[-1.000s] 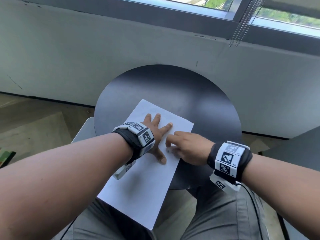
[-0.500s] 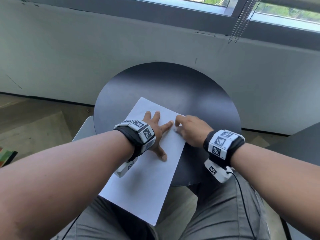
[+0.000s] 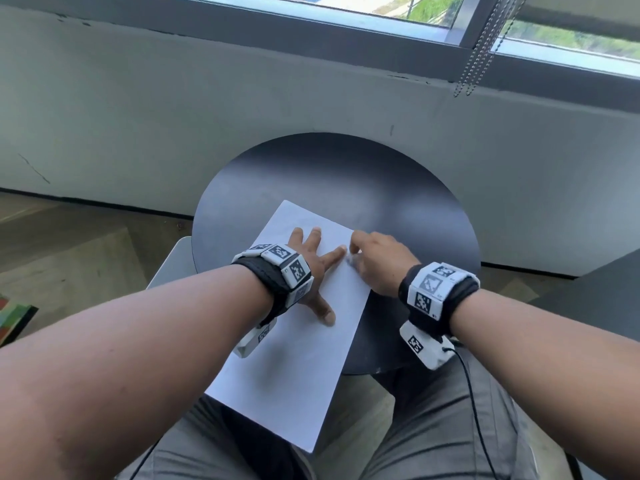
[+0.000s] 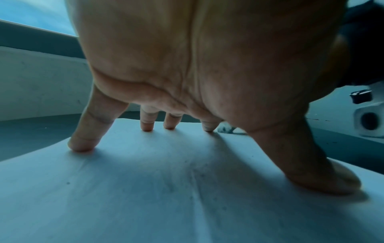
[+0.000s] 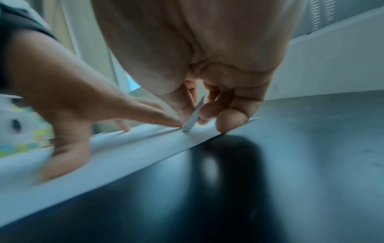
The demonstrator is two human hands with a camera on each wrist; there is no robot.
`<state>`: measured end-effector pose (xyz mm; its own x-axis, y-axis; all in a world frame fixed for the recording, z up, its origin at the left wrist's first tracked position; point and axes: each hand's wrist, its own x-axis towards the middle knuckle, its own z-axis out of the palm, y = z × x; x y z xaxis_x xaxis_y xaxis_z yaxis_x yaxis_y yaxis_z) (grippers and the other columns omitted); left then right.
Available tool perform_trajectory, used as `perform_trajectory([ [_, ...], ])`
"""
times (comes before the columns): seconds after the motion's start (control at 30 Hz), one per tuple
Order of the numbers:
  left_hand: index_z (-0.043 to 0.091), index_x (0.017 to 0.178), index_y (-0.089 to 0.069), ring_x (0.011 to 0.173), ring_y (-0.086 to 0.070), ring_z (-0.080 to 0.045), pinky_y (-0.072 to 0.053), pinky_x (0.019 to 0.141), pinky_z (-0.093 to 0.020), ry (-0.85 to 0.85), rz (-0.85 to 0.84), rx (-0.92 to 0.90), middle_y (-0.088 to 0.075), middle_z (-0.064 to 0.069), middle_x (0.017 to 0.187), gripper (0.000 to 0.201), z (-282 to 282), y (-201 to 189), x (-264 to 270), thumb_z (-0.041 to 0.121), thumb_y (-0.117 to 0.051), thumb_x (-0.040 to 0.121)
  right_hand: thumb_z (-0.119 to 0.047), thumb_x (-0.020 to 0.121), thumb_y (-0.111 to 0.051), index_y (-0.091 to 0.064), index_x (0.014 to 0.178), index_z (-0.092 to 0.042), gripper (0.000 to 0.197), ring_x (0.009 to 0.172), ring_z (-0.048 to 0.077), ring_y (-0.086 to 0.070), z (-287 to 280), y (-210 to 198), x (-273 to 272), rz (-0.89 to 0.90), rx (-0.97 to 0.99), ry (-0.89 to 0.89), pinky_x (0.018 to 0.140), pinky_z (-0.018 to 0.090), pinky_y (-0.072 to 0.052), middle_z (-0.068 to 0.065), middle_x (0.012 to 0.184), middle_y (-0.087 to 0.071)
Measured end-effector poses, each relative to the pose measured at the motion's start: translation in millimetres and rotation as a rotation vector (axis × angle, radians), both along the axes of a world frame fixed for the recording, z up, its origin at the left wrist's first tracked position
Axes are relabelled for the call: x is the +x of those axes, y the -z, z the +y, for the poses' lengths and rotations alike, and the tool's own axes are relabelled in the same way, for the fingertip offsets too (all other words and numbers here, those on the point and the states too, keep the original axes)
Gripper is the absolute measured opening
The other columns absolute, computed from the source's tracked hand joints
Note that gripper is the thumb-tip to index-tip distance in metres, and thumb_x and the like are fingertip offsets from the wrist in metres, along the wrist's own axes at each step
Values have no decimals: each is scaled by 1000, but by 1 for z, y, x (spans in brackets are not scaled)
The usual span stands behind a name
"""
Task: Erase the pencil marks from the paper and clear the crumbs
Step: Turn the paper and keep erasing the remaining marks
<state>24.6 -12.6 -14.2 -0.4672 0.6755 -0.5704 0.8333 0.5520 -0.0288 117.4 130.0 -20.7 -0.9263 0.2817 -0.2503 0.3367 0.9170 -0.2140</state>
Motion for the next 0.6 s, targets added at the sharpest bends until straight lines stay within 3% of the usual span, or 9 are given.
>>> perform_trajectory([
  [0.13, 49, 155, 15, 151, 17, -42, -28, 113, -65, -14, -22, 3, 20, -7, 167, 139, 0, 0, 0, 81, -77, 57, -38, 98, -41, -48, 110, -22, 21, 95, 30, -55, -30, 2, 31, -77, -62, -227, 82, 41, -46, 6, 103, -53],
  [0.3, 50, 154, 15, 151, 12, -42, -31, 110, -65, -25, 3, 6, 18, -7, 167, 137, 0, 1, 2, 85, -74, 56, -42, 96, -47, -50, 105, -28, 17, 104, 25, -51, 23, -2, 15, 0, -89, 138, 85, 36, -42, 2, 109, -55],
  [0.37, 50, 155, 13, 152, 11, -40, -32, 110, -65, -45, 0, 20, 17, -6, 167, 135, -3, 0, 4, 86, -72, 57, -41, 95, -49, -54, 102, -27, 16, 101, 21, -52, 27, -4, 16, 73, -161, 190, 85, 35, -43, -1, 106, -57],
  [0.47, 49, 157, 8, 153, 6, -39, -35, 107, -64, -76, -2, 39, 15, -4, 168, 128, -6, -1, 7, 90, -65, 60, -44, 94, -53, -57, 96, -29, 15, 92, 13, -54, 8, -10, 27, 88, -263, 133, 80, 31, -45, -7, 99, -58],
  [0.6, 45, 158, 1, 152, -3, -35, -30, 109, -64, -72, 4, 88, 8, -1, 169, 120, -15, 2, 2, 93, -56, 64, -42, 95, -51, -52, 93, -27, 15, 92, 14, -52, -11, -8, 37, -35, -214, -15, 84, 34, -46, -8, 99, -56],
])
